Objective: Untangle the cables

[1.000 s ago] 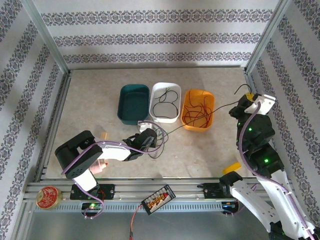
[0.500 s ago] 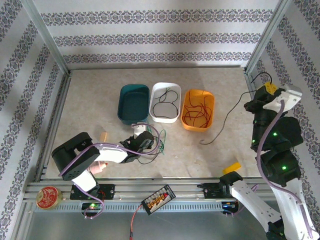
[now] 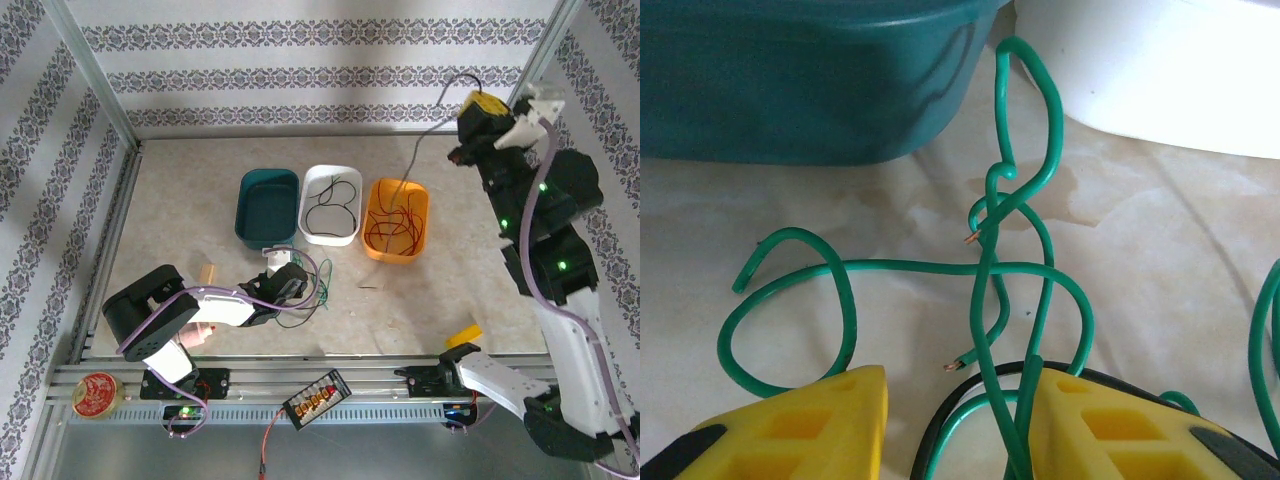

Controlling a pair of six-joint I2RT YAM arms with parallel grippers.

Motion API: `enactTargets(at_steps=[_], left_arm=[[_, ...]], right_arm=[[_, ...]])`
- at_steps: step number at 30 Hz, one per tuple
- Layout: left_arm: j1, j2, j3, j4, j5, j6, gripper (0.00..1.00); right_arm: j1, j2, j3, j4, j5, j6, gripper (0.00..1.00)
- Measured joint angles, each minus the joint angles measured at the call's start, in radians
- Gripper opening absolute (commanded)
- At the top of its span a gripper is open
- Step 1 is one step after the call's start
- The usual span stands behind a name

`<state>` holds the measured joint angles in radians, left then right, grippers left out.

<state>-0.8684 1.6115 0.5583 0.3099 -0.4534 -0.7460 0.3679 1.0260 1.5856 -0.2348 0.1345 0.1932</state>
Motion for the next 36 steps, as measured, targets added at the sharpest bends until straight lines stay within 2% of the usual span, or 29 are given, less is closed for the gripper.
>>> enactTargets(at_steps=[12,19,26,30,36], left_arm=[[0.000,0.000,0.000,0.000,0.000,0.000,0.41],[0.000,0.000,0.000,0.000,0.000,0.000,0.41],[0.000,0.000,0.000,-0.001,0.000,0.000,0.41],[0.000,0.000,0.000,-0.001,0.000,0.000,0.41],[0.000,0.000,0.000,0.000,0.000,0.000,0.41]], right_arm=[[0.000,0.449,0.252,0.073,-0.125,0.056,0.00],[-0.016,0.615,0.332,0.074,-0.151,0.068,0.00],[-0.032,0.686,0.457,0.069,-0.164,0.082,0.00],[-0.032,0.681,0.530,0.080,-0.179,0.109,0.00],[-0.032,0.654,0.546,0.099,-0.180,0.116,0.00]])
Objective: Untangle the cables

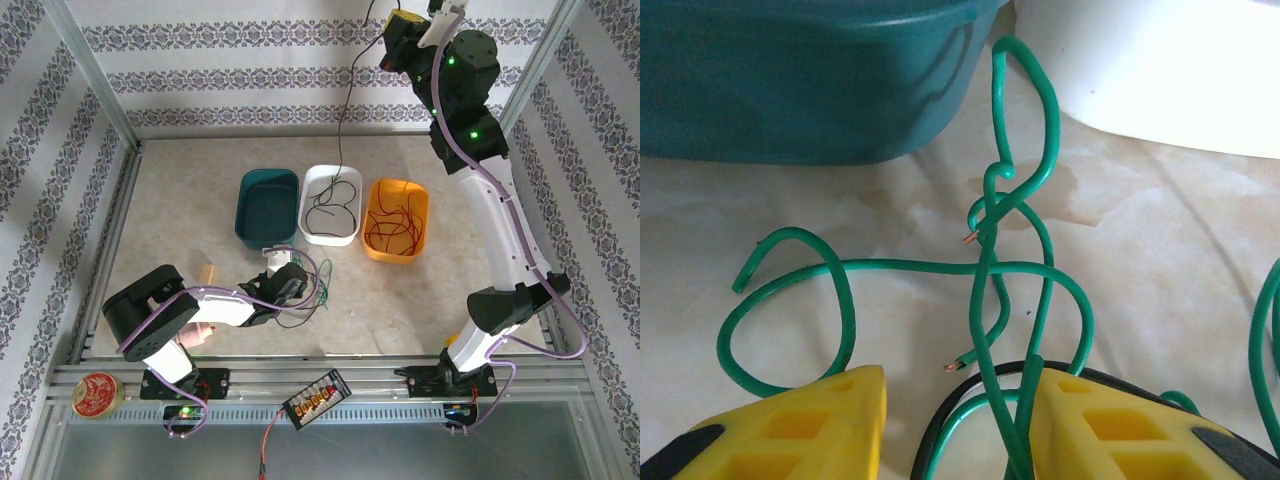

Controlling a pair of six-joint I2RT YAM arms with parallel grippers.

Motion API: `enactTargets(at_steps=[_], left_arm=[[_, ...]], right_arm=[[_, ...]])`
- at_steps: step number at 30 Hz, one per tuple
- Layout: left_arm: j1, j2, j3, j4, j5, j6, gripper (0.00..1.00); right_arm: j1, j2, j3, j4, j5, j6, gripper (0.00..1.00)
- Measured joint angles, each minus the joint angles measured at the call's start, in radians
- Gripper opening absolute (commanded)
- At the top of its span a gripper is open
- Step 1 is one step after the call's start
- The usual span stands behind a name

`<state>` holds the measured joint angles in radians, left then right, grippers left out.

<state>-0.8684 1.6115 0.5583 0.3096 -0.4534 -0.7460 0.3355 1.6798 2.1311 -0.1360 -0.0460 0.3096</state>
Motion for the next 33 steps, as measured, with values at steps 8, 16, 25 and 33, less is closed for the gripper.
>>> enactTargets(at_steps=[8,16,25,33], left_arm=[[0.000,0.000,0.000,0.000,0.000,0.000,0.41],[0.000,0.000,0.000,0.000,0.000,0.000,0.43],[0.000,0.000,0.000,0.000,0.000,0.000,0.44],[0.000,0.000,0.000,0.000,0.000,0.000,0.44]], right_arm=[[0.001,0.000,-0.111,0.013,0.007,-0.018,0.00],[0.041,0.006,-0.434,0.011,0.093,-0.100,0.00],[0.090,0.058,-0.671,0.005,0.112,-0.080,0.00],[0.093,0.149,-0.693,-0.013,0.043,-0.006,0.00]])
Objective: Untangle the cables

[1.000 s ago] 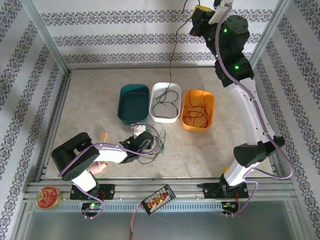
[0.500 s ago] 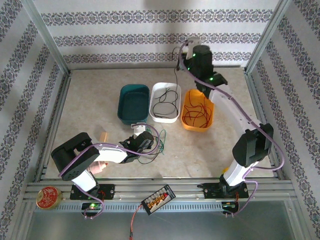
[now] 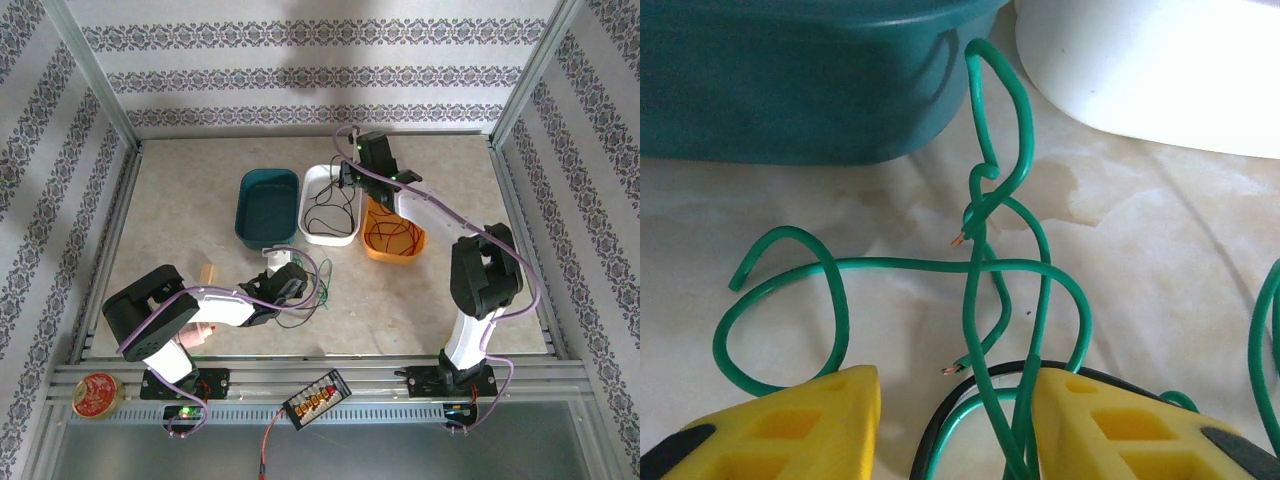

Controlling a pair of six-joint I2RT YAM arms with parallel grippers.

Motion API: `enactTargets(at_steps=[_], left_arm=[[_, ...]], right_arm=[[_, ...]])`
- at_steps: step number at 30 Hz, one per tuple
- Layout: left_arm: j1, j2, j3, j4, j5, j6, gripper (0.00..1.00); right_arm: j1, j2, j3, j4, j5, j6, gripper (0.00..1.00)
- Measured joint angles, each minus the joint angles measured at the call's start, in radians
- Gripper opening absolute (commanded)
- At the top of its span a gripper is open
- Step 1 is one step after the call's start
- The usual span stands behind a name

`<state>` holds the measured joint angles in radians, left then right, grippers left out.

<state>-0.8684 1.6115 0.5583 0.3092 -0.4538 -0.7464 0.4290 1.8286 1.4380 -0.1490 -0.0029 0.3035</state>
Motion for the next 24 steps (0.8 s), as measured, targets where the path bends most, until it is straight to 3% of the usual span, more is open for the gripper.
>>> enactTargets(at_steps=[11,15,17,24], left_arm=[[0.000,0.000,0.000,0.000,0.000,0.000,0.44],[0.000,0.000,0.000,0.000,-0.001,0.000,0.44],[0.000,0.000,0.000,0.000,-0.003,0.000,0.44],[0.000,-0.007,-0.009,0.001,-0.019,-0.008,0.45]], right_arm=[[0.066,0.200,0.018,-0.104,-0.027,0.035,0.02],[0.073,0.195,0.018,-0.117,-0.029,0.042,0.36],[0.072,0.176,0.010,-0.116,-0.022,0.044,0.46],[0.072,-0.026,-0.074,-0.109,0.025,0.039,0.54]])
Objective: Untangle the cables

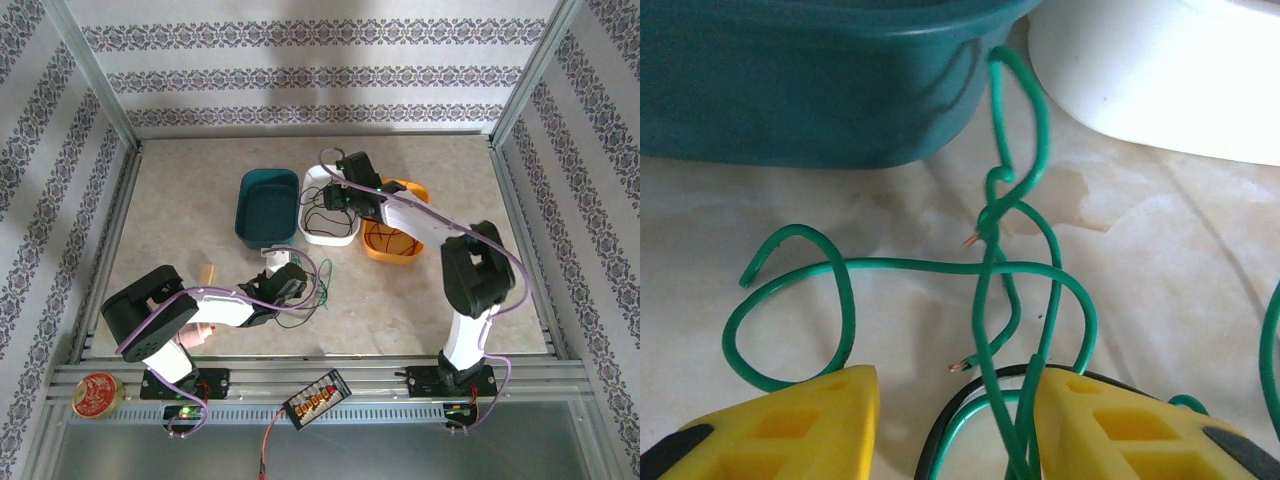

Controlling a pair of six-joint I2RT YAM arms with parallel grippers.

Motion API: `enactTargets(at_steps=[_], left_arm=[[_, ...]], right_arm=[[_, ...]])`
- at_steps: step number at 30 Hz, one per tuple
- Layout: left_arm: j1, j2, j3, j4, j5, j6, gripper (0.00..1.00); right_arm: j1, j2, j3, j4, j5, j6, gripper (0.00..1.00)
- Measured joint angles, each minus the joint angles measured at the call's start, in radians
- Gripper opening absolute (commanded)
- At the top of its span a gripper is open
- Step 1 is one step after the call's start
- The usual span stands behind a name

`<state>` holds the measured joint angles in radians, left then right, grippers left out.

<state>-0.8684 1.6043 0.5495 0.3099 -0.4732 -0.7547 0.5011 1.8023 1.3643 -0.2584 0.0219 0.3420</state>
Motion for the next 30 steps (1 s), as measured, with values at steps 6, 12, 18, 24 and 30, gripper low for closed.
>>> enactTargets(at_steps=[6,12,18,24,30], left_arm=[[0.000,-0.014,-0.008,0.000,-0.004,-0.008,0.45],[0.000,-0.063,-0.030,0.000,-0.023,-0.010,0.45],[0.000,-0.093,-0.035,0.001,-0.055,-0.018,0.45],[0.000,-0.099,-0.050,-0.005,-0.090,-0.043,0.45],[0.000,-0.114,-0.050,-0.005,-0.093,-0.047,0.45]], right_arm=[[0.001,-0.214,-0.119,0.027,0.018,-0.008,0.54],[0.040,-0.351,-0.304,0.028,-0.094,-0.012,0.53],[0.193,-0.372,-0.492,0.014,-0.270,-0.016,0.49],[0.256,-0.259,-0.507,-0.015,-0.303,-0.056,0.33],[0.254,-0.200,-0.507,-0.010,-0.299,-0.060,0.27]])
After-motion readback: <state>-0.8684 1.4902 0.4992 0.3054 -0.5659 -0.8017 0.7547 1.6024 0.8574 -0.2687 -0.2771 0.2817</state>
